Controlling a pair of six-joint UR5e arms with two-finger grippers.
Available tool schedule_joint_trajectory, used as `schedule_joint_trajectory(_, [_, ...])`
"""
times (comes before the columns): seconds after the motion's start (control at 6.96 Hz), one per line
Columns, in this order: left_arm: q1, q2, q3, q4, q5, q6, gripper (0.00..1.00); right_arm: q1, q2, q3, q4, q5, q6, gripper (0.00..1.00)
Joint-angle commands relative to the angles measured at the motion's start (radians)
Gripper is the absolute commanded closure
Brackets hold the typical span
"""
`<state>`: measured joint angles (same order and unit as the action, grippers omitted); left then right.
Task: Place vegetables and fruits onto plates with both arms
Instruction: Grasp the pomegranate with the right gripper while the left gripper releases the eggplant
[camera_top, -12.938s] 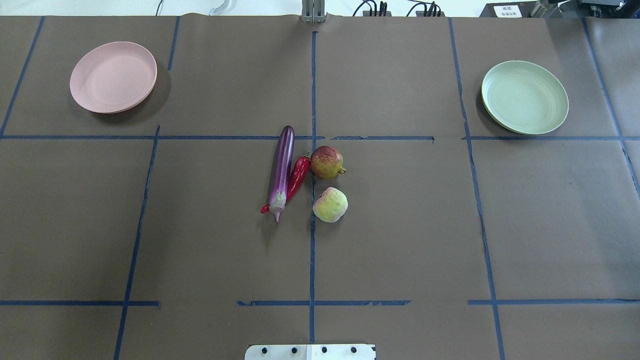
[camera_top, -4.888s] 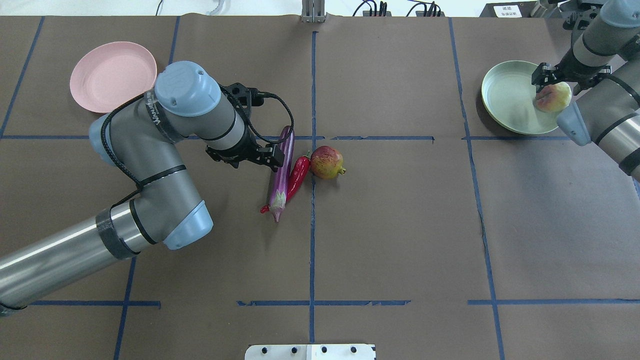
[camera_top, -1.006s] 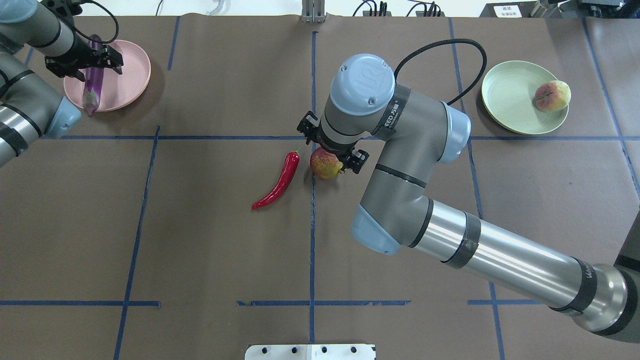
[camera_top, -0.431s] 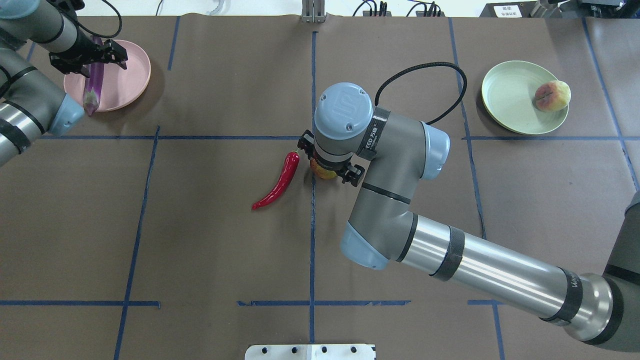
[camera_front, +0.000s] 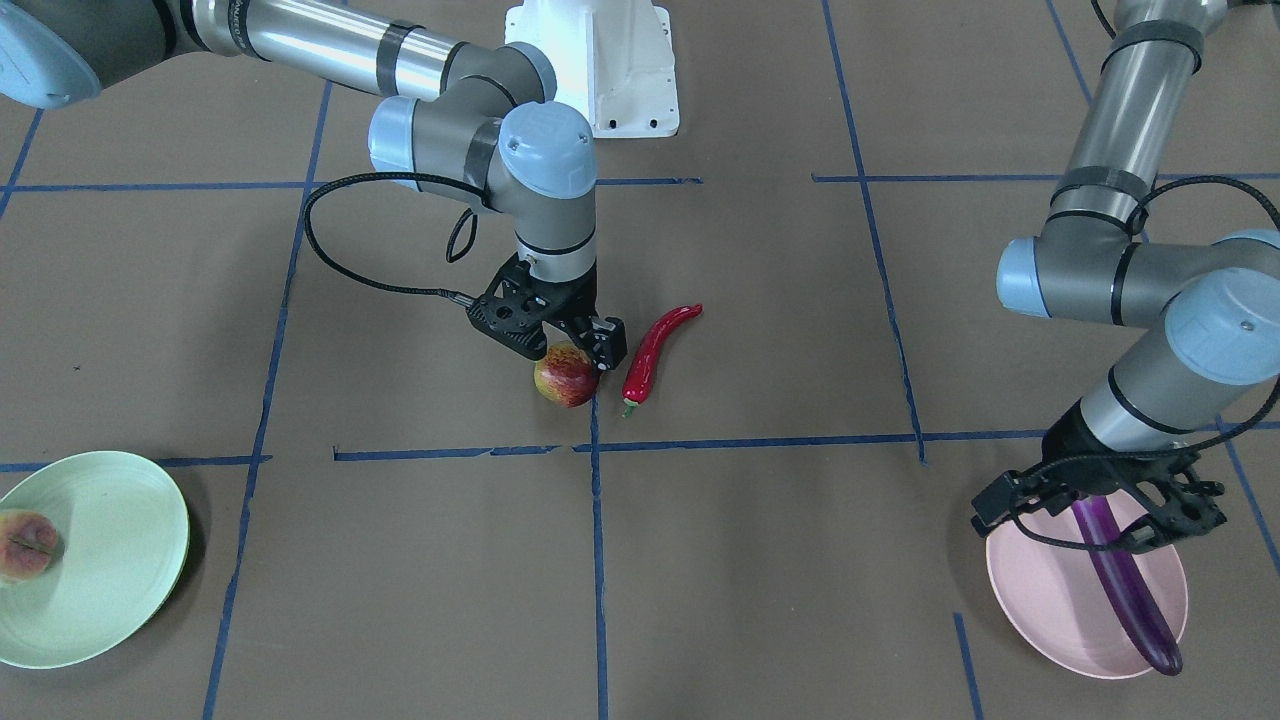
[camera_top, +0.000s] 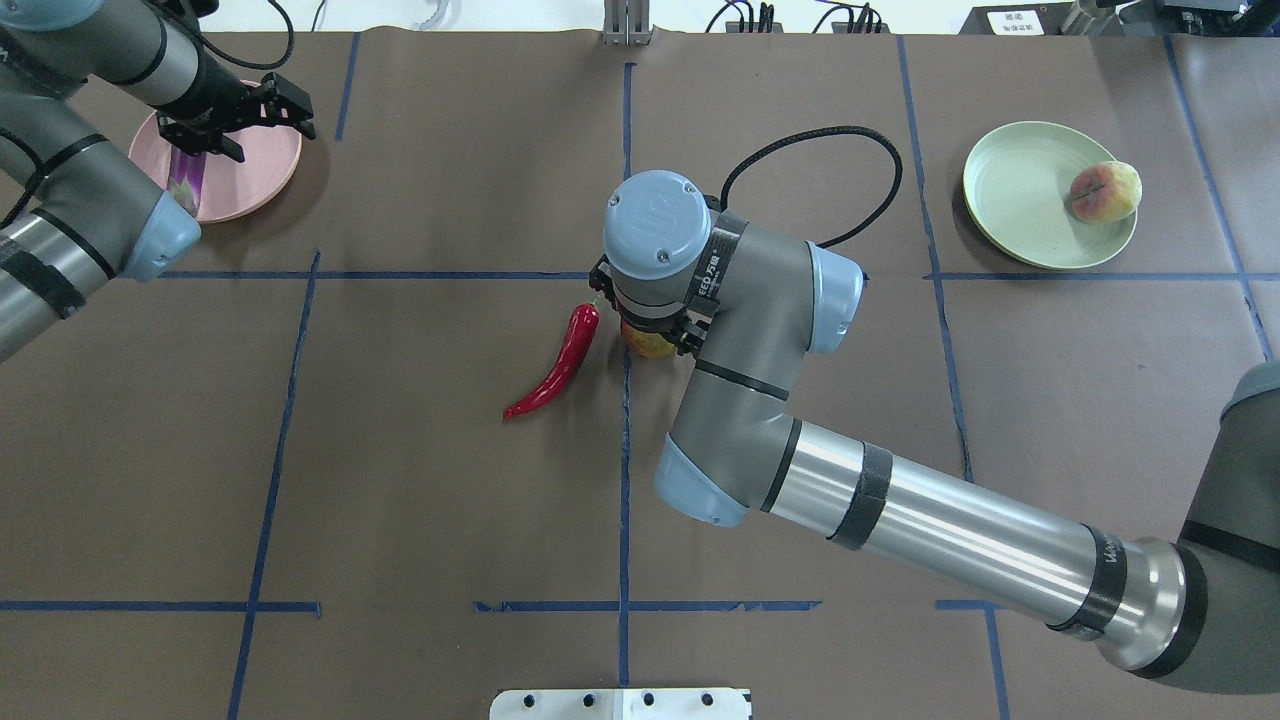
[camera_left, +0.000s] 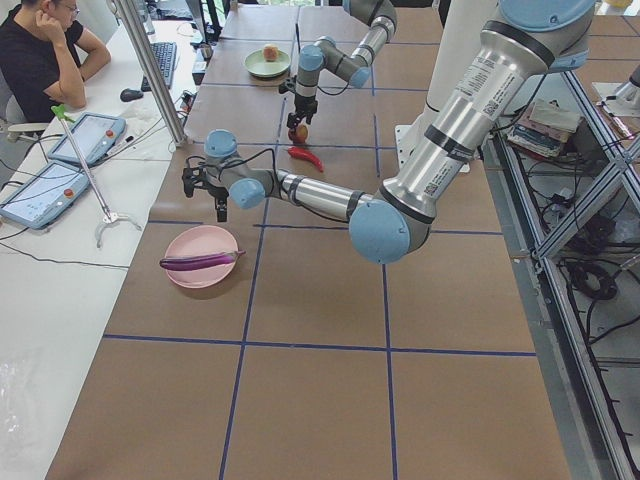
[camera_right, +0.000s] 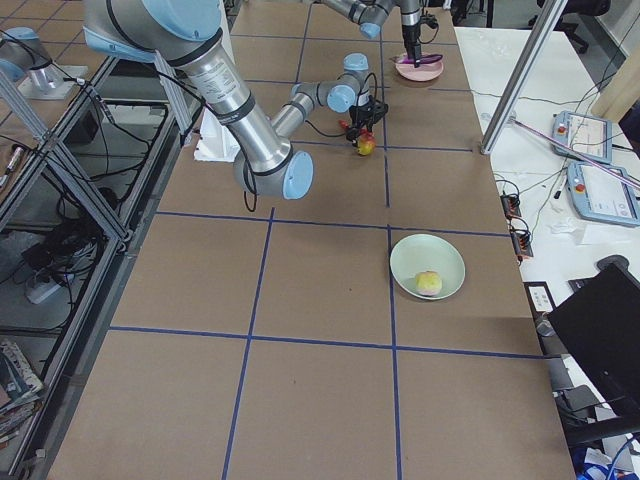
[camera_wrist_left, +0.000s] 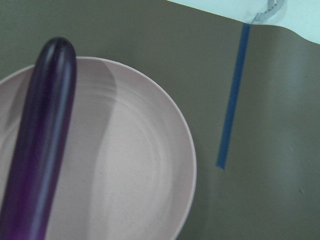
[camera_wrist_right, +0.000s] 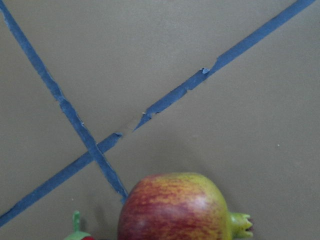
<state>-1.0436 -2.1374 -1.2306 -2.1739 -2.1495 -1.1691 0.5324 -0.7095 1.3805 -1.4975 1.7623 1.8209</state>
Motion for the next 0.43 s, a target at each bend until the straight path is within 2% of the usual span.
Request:
schedule_joint_trajectory(0.0, [0.054,0.004,-0.102,0.002,-0.015,-0.137,0.00,0.000,0.007,-0.046,0.044,-0.018,0.000,0.00])
schedule_joint_trajectory(0.14, [0.092,0.017,-0.163,0.002,-0.012,-0.215,0.00,-0.002,0.008,-0.087,0.084,-0.018,0.000,0.00])
schedule_joint_trajectory(0.29, [0.124,0.045,-0.232,0.002,-0.012,-0.271,0.00,-0.002,0.007,-0.090,0.091,-0.018,0.008,0.16])
